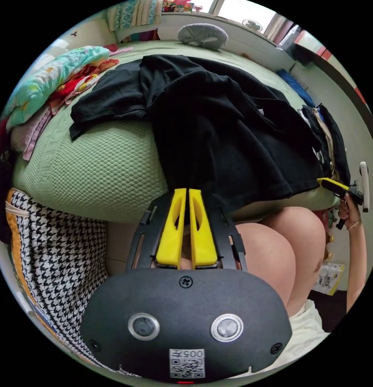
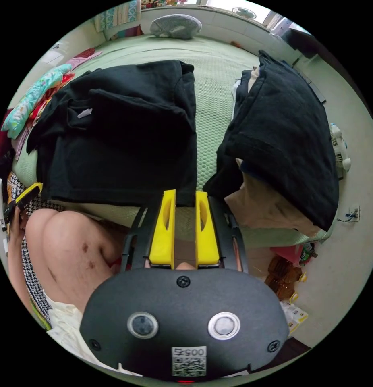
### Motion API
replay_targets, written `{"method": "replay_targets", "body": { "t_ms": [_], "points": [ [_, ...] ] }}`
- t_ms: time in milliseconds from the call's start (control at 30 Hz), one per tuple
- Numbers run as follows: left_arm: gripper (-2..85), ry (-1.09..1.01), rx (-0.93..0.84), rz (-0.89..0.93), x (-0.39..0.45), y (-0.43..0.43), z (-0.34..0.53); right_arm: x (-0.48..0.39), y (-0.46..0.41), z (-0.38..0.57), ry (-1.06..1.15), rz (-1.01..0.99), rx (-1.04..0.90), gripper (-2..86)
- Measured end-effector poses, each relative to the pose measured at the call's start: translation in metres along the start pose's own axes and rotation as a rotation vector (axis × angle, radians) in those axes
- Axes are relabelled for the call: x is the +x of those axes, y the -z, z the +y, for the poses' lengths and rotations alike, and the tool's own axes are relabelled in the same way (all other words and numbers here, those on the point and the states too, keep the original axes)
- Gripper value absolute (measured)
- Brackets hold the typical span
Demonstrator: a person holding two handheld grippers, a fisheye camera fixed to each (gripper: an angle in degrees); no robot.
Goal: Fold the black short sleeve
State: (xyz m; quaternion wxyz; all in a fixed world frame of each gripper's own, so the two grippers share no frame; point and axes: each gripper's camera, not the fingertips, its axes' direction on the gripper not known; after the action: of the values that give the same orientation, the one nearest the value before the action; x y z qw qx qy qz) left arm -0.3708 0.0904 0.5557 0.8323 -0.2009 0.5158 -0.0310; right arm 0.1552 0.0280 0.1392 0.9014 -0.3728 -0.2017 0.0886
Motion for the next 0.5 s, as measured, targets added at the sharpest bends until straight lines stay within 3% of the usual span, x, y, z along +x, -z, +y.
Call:
{"method": "replay_targets", "body": {
  "t_ms": [167, 400, 500],
  "points": [
    [0.7, -0.036, 0.018, -0.065, -0.004, 0.036, 0.009, 0.005, 0.029, 0.007, 0.058, -0.004, 0.061, -1.5],
    [0.1, 0.055, 0.022, 0.035, -0.023, 0.023, 0.042, 0.021, -0.002, 0.028, -0.043, -0.083, -0.016, -0.4],
    [0.0, 0.12, 0.033, 0.13, -0.034, 0.024, 0.058, 0.024, 0.003, 0.046, -0.02, -0.167, 0.033, 1.3]
  ]
}}
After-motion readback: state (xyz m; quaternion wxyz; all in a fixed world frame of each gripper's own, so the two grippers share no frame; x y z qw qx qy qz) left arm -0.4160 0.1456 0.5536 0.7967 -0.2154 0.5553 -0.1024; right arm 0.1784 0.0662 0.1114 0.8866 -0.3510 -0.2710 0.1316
